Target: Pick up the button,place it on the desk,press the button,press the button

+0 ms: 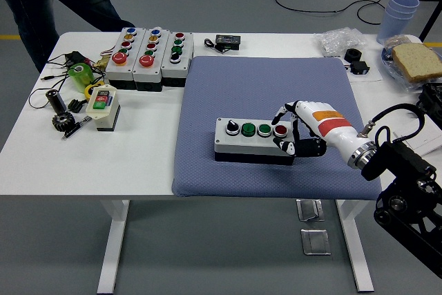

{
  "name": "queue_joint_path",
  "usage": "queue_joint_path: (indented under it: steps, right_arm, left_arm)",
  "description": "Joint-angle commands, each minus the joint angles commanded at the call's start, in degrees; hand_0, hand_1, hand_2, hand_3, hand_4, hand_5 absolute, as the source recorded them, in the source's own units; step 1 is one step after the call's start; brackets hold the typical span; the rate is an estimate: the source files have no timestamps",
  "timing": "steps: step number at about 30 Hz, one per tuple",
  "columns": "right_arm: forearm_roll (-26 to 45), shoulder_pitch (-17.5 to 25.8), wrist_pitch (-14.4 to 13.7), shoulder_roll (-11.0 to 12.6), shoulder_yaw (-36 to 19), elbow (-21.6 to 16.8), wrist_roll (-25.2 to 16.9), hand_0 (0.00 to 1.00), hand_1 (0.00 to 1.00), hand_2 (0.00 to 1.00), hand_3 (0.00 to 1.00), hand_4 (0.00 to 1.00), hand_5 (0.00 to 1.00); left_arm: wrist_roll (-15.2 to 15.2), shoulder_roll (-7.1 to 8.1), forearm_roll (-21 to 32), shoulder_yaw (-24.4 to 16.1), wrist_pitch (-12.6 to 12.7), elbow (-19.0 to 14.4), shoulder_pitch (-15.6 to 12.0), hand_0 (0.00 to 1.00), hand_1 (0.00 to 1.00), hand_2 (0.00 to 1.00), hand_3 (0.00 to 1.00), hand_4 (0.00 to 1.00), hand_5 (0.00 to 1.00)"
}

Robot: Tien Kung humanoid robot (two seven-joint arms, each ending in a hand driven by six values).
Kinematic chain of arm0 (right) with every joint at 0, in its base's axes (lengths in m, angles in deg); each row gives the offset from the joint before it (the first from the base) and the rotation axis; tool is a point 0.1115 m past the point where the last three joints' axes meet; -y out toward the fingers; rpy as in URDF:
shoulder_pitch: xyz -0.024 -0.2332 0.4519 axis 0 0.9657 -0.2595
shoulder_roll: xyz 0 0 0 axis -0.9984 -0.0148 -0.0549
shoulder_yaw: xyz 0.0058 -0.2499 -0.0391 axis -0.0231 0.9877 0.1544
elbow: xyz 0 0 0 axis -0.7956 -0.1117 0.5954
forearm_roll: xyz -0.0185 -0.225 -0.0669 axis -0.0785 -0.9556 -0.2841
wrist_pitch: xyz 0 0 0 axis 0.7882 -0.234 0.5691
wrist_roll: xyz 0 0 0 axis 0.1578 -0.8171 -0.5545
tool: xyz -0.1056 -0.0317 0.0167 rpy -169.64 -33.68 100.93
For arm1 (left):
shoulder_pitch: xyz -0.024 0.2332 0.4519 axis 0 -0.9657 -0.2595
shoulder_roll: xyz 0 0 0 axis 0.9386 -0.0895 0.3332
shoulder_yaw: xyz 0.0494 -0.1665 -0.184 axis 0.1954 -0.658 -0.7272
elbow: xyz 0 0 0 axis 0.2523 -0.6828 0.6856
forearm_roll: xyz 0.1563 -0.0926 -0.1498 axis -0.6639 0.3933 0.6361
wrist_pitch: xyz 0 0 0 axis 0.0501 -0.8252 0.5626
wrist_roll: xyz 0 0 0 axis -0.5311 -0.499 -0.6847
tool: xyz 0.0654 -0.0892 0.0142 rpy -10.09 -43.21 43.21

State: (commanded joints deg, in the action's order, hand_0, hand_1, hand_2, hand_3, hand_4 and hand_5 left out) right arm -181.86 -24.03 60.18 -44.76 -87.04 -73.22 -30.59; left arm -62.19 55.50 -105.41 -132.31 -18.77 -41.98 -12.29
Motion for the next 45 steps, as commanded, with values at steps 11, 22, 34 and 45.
queue_joint_path:
  steps: [11, 22, 34, 45]
  right_arm:
    - [-0.8, -0.1, 0.2, -0.4, 0.0, 2.9, 0.4, 0.178, 0.002, 0.233, 0.583, 0.779, 0.222]
    - [-0.5, 0.0, 1.2, -0.6, 0.6, 4.1, 0.5, 0.178, 0.002, 0.233, 0.584, 0.787, 0.237]
    - [-0.5, 0.1, 1.4, -0.6, 0.8, 4.5, 1.0, 0.177, 0.002, 0.232, 0.586, 0.792, 0.255]
    - [-0.7, -0.7, -2.1, -1.5, 0.6, 0.9, 0.5, 0.177, 0.002, 0.231, 0.586, 0.793, 0.259]
  left_arm:
    - [0.0, 0.0, -0.2, 0.0, 0.0, 0.0, 0.0, 0.652, 0.632, 0.631, 0.553, 0.327, 0.845]
    - [0.0, 0.0, -0.3, 0.0, -0.1, 0.0, 0.1, 0.652, 0.632, 0.631, 0.552, 0.33, 0.849]
    - [0.0, 0.0, -0.4, 0.0, -0.1, 0.0, 0.1, 0.652, 0.632, 0.631, 0.553, 0.327, 0.846]
    - [0.0, 0.0, -0.6, -0.1, -0.3, 0.0, 0.2, 0.652, 0.632, 0.632, 0.552, 0.327, 0.848]
